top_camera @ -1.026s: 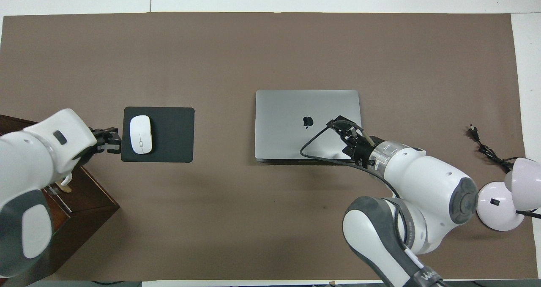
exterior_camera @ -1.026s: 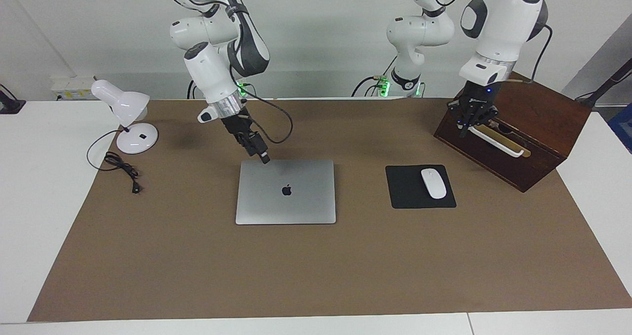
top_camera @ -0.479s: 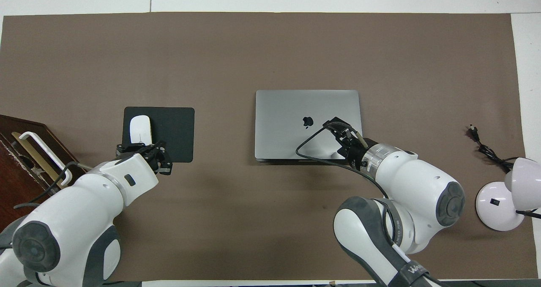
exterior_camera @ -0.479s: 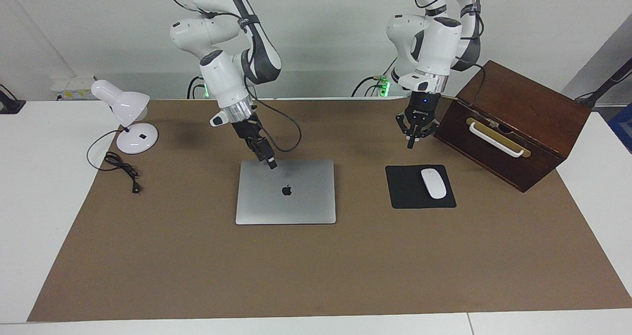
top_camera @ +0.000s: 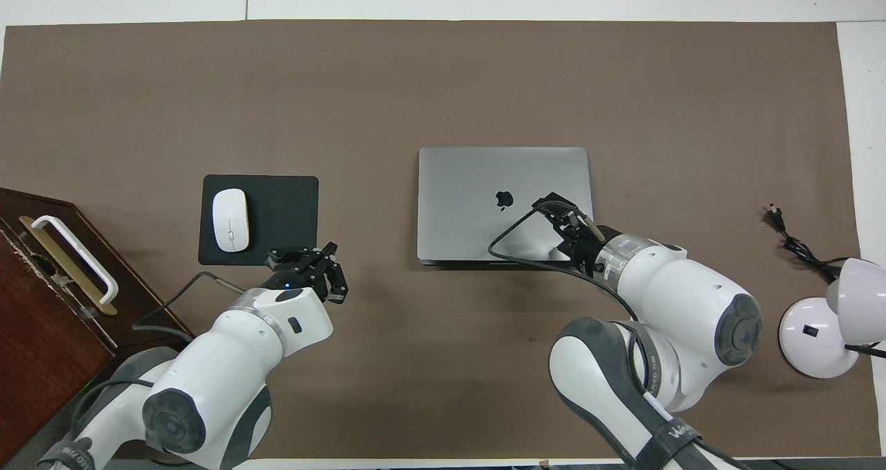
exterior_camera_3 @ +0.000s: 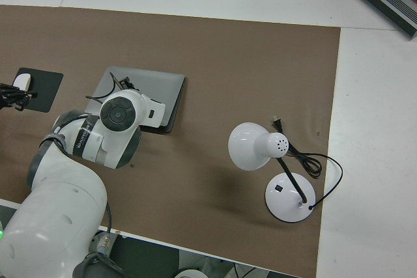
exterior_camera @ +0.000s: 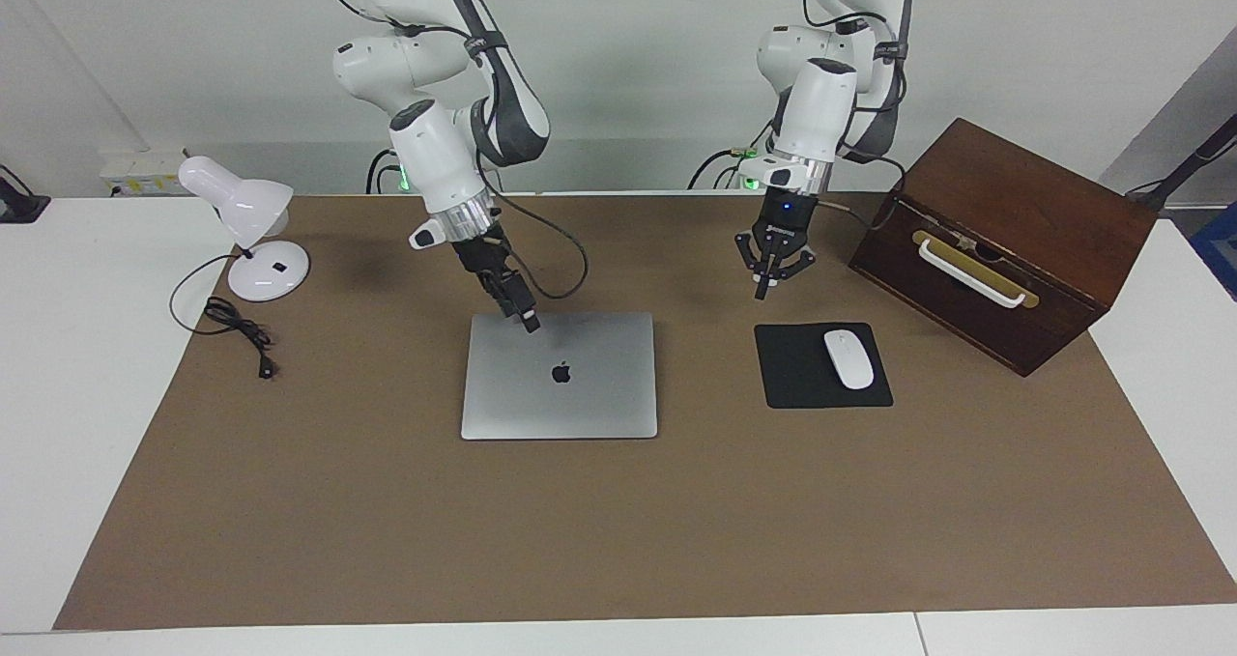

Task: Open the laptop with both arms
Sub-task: 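Move the left gripper to the laptop's front corner nearest it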

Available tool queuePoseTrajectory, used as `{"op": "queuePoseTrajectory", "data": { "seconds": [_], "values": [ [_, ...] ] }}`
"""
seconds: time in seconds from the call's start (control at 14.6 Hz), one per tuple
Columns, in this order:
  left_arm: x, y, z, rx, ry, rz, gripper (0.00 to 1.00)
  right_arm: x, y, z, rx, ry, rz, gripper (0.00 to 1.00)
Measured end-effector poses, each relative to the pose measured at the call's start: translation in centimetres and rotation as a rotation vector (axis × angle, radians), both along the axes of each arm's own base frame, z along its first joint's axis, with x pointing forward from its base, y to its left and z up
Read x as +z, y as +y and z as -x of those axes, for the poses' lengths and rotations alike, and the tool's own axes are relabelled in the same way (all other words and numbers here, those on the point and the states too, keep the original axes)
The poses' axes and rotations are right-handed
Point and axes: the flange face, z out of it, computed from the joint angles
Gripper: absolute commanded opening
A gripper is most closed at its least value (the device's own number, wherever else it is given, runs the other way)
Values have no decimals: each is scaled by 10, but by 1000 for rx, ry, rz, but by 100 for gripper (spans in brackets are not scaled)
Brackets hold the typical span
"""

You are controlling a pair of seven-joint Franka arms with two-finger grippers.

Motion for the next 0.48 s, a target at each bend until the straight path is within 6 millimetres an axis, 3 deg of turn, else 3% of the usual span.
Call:
{"op": "queuePoseTrajectory", "data": {
  "seconds": [0.48],
  "values": [
    [-44,-50,27,-123,-53,27,0,2,-13,-12,40,-37,35,100]
  ]
}}
